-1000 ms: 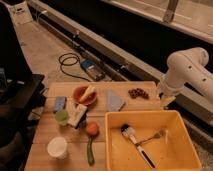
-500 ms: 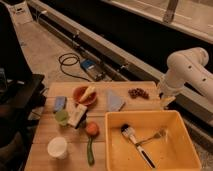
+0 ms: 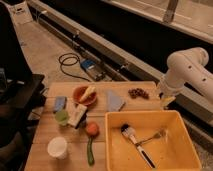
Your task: Wipe tray with eraser
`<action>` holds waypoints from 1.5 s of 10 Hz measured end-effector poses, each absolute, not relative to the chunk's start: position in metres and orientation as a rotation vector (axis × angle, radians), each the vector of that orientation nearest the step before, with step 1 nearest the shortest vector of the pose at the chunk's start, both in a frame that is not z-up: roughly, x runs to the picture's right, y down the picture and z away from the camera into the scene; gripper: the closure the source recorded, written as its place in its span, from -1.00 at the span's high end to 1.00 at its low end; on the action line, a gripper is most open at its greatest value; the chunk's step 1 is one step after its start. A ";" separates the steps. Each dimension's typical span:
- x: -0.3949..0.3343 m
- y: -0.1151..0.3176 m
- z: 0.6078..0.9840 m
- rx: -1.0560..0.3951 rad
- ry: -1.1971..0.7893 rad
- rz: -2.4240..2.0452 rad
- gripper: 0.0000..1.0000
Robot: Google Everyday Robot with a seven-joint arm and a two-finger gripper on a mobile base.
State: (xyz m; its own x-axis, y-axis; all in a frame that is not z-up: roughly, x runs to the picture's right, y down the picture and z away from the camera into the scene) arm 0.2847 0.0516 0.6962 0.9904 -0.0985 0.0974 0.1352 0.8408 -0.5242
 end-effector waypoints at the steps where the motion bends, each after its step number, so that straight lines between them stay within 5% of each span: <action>1: 0.285 0.052 0.696 -0.559 -0.067 -0.124 0.06; 11: 0.282 0.043 0.693 -0.558 -0.072 -0.156 0.06; 15: 0.215 0.027 0.689 -0.552 -0.131 -0.313 0.06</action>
